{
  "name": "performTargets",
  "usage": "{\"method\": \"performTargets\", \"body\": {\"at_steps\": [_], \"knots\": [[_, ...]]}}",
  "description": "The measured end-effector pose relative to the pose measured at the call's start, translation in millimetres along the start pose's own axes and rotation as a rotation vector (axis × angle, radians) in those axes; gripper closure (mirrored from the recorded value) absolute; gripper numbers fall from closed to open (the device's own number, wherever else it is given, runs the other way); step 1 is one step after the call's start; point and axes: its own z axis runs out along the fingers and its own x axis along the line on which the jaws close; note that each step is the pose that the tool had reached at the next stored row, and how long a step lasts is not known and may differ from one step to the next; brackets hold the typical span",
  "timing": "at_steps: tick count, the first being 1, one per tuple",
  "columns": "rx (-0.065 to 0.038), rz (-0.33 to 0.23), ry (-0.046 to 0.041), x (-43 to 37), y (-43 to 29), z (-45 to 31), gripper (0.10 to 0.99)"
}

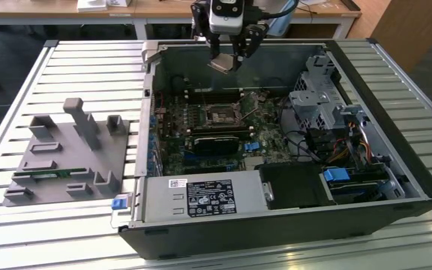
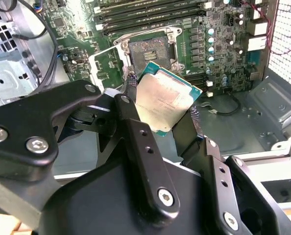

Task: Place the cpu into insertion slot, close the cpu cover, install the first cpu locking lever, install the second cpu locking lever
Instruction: 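Place the cpu into insertion slot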

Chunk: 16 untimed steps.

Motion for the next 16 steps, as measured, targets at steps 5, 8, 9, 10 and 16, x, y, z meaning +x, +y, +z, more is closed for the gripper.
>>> {"method": "performTargets", "body": {"at_steps": [5,8,9,10,16], "knots": [[-0.001,0.031,-0.0027,0.2,-0.2,0.2,0.545],[-0.001,0.048,-0.0042,0.4,-0.4,0.3,0.545],[-0.001,0.054,-0.0047,0.5,-0.4,0.4,0.545],[-0.001,0.06,-0.0052,0.5,-0.5,0.4,0.545],[-0.002,0.091,-0.0079,0.6,-0.6,0.6,0.545]]}}
